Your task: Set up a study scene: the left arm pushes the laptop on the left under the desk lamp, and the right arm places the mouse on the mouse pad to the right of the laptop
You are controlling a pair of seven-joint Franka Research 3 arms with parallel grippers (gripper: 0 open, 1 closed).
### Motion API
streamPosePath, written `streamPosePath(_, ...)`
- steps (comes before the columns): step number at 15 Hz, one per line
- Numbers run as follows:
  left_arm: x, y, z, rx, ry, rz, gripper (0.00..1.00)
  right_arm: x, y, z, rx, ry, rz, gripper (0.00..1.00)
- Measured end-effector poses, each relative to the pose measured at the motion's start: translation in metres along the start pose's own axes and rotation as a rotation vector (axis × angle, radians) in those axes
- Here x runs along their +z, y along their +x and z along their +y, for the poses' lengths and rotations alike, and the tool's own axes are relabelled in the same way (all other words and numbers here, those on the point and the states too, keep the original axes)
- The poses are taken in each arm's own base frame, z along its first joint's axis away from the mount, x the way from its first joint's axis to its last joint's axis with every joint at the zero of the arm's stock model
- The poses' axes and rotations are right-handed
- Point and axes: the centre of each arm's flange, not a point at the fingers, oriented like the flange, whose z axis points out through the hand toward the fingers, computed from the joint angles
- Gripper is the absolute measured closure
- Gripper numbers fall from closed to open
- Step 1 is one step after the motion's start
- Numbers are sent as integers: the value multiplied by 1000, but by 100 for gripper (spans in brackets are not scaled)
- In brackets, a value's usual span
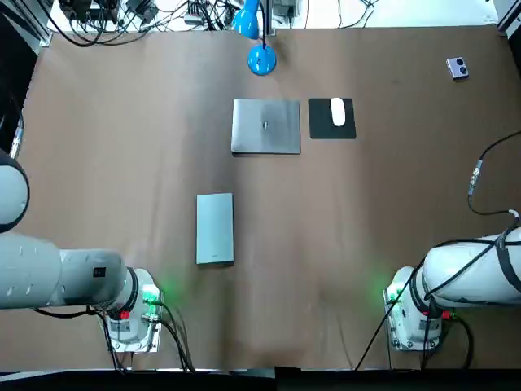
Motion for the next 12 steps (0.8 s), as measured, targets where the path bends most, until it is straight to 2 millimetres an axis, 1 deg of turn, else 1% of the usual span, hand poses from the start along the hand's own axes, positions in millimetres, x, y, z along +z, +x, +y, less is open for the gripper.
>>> streamPosePath(2, 5, -4, -1, -4, 2, -39, 0, 0, 0, 0, 0, 0, 0, 0)
streamPosePath(5, 8, -5, -2, -6, -2, -51, 0, 0, 0, 0, -1, 0, -1, 0)
streamPosePath(12, 6, -3, 1, -2, -4, -31, 0, 0, 0, 0, -3, 0, -2, 0)
